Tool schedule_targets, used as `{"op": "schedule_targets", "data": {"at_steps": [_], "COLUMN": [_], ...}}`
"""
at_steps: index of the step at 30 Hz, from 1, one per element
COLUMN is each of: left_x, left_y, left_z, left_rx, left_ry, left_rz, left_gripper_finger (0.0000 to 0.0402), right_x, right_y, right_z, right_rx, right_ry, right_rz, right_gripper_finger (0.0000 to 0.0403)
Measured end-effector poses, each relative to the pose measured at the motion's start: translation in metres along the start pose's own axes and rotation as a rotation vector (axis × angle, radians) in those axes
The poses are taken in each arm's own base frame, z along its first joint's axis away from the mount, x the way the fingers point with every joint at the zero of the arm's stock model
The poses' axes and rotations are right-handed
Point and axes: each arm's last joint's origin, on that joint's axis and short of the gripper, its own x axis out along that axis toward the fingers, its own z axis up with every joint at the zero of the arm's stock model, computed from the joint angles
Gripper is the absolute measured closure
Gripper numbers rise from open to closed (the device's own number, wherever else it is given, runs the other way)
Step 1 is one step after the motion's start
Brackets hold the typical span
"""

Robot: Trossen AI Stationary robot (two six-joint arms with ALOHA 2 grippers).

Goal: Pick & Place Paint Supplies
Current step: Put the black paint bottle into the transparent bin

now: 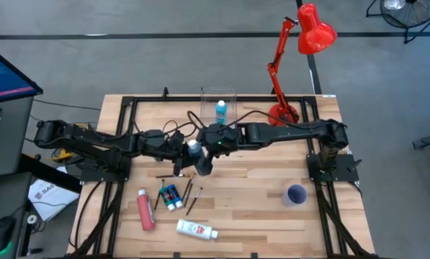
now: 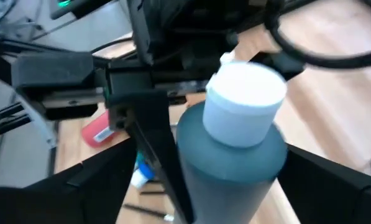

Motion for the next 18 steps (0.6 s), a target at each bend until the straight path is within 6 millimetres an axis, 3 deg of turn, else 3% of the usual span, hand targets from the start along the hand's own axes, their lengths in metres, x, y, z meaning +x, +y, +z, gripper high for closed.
{"op": "schedule_targets", "data": {"at_steps": [8, 18], "left_x": [-0.0003, -0.0008], "left_y": [-0.0023, -0.003], "left_z": [0.0003, 0.0008], "left_rx": [0.008, 0.008], "left_ry": [0.009, 0.011], "left_rz": [-0.039, -0.051], "left_gripper_finger": [0.0236, 0.0237], "right_x": [0.0002, 0.0], "right_y": [-0.0034, -0.0058], "right_z": [0.0063, 0.0082], "right_rx": [0.02, 0.014], "right_ry": [-0.002, 0.014], "right_rz": [0.112, 0.17], "right_gripper_finger": [0.0121, 0.0134]}}
